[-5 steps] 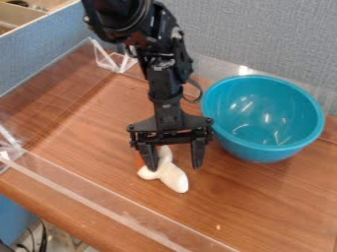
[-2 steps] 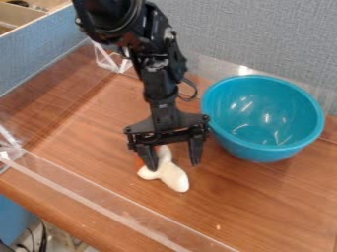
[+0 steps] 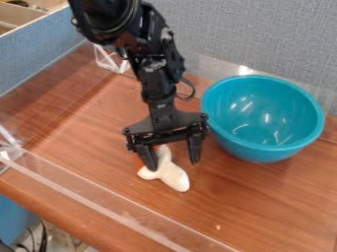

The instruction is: Put the mushroom in the blue bowl

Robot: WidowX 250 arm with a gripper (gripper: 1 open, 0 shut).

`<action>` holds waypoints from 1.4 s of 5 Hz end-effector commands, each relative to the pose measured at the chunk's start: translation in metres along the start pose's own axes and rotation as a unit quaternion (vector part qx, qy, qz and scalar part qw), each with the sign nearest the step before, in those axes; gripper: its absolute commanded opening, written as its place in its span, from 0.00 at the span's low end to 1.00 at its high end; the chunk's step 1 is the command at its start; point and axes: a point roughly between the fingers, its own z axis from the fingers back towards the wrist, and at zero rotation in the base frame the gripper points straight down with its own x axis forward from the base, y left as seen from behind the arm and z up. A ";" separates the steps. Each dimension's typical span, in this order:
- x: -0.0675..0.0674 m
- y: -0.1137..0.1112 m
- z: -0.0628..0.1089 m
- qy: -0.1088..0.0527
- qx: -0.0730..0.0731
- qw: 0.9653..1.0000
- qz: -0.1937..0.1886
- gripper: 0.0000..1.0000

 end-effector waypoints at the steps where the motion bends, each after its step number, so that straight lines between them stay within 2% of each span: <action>1: -0.007 0.026 -0.015 0.020 0.020 0.999 0.043 1.00; 3: -0.008 0.030 -0.014 0.019 0.021 0.998 0.061 1.00; 7: -0.004 0.036 -0.011 0.023 0.050 0.995 0.083 1.00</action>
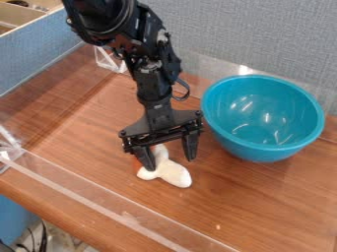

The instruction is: Put the mushroom in the blue bowl

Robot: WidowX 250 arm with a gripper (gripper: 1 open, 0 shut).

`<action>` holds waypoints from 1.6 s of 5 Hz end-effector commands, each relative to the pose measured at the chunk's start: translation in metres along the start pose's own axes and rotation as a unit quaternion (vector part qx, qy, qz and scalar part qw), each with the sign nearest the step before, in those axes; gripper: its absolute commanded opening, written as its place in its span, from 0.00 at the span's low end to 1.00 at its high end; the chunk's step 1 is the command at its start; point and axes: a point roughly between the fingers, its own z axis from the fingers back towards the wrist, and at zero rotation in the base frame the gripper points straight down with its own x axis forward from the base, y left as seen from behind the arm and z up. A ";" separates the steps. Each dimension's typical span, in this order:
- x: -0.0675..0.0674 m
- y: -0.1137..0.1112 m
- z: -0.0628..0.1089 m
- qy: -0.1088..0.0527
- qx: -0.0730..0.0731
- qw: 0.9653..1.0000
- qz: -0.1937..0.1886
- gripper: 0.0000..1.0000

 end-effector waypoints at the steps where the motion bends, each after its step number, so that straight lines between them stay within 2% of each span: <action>1: 0.001 0.027 -0.012 0.024 0.036 0.998 0.033 0.00; 2: 0.001 0.028 -0.009 0.023 0.039 0.999 0.026 0.00; 8: 0.002 0.032 0.045 0.010 0.025 0.999 -0.020 0.00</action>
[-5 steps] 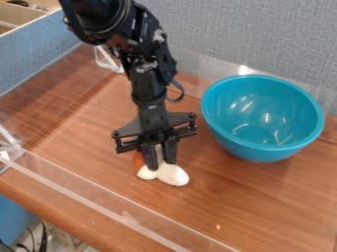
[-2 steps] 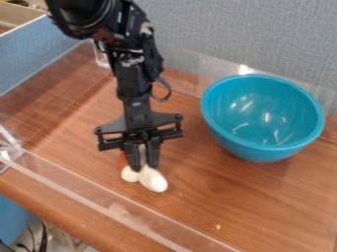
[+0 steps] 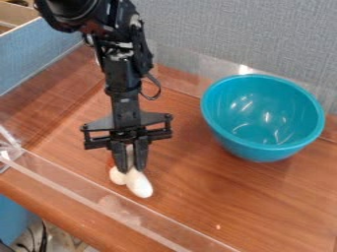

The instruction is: Put the mushroom in the blue bowl

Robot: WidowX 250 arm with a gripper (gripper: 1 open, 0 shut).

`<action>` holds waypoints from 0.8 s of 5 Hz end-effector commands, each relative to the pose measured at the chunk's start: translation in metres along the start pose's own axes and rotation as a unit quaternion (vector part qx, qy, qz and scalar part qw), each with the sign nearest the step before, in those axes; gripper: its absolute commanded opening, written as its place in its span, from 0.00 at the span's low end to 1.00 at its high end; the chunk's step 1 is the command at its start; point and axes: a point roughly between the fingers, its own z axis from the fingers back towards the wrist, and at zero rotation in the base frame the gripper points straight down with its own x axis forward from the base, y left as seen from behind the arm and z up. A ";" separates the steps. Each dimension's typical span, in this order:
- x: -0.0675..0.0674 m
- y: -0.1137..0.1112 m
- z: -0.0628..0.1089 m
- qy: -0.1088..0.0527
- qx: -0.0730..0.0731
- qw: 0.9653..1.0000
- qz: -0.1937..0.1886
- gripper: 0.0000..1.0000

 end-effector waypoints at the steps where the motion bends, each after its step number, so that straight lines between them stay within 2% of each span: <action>1: 0.008 0.000 0.025 -0.031 -0.020 0.999 0.001 0.00; 4: 0.006 0.004 0.040 -0.033 -0.027 0.999 -0.005 0.00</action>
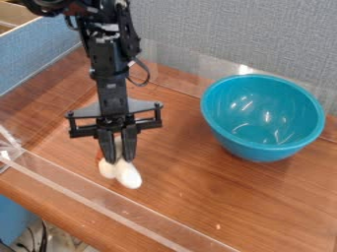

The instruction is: Put the mushroom in the blue bowl

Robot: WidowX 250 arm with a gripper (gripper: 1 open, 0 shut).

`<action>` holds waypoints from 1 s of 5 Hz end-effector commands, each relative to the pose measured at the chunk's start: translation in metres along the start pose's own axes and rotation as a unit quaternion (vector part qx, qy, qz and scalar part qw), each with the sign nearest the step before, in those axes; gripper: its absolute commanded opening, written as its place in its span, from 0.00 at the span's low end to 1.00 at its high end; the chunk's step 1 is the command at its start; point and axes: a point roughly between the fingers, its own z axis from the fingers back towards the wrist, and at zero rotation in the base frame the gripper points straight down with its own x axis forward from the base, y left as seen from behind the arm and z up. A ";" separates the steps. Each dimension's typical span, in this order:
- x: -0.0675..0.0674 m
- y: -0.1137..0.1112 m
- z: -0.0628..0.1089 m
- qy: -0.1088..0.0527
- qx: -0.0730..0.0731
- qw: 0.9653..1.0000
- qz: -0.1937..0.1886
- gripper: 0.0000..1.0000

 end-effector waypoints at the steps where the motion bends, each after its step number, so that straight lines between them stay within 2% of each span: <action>1: 0.007 -0.002 0.025 -0.032 -0.022 0.999 0.000 0.00; 2: 0.006 -0.004 0.034 -0.036 -0.027 0.999 -0.007 0.00; 3: 0.005 -0.013 0.053 -0.042 -0.039 0.998 -0.017 0.00; 4: 0.001 -0.033 0.083 -0.054 -0.058 0.996 -0.045 0.00; 5: -0.005 -0.073 0.086 -0.054 -0.065 0.993 -0.082 0.00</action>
